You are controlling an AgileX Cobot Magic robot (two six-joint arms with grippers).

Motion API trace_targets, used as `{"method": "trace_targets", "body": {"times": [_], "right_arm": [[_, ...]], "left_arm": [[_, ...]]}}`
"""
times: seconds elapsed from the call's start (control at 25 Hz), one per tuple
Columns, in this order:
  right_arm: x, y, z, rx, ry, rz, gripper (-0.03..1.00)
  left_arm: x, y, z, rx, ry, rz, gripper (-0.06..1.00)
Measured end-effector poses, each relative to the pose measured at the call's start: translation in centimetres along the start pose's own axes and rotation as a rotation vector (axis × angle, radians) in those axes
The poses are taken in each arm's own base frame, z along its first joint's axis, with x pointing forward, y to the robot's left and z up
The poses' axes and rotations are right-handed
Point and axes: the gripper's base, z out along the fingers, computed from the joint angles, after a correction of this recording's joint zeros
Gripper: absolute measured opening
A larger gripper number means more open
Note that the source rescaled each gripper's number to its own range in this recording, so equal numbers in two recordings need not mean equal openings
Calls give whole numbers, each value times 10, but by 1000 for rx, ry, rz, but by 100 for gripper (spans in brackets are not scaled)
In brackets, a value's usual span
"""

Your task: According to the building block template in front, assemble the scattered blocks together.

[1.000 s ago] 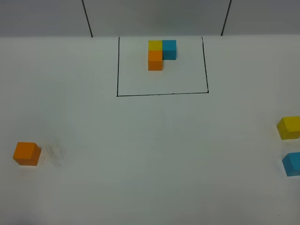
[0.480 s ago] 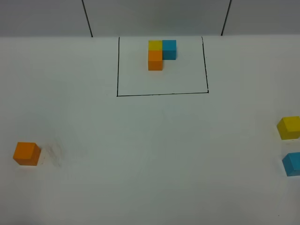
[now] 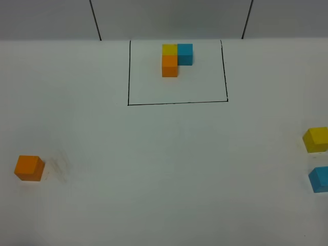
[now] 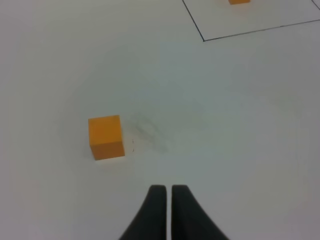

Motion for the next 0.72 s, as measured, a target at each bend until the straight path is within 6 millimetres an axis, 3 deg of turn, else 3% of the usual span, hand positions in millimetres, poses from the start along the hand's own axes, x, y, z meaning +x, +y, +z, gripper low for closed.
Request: {"method": "trace_targets", "body": {"times": [0.52, 0.64, 0.72], "right_arm": [[0, 0, 0, 0, 0, 0, 1], [0, 0, 0, 0, 0, 0, 1], [0, 0, 0, 0, 0, 0, 1]], "left_arm": [[0, 0, 0, 0, 0, 0, 1], [0, 0, 0, 0, 0, 0, 8], [0, 0, 0, -2, 1, 1, 18]]}}
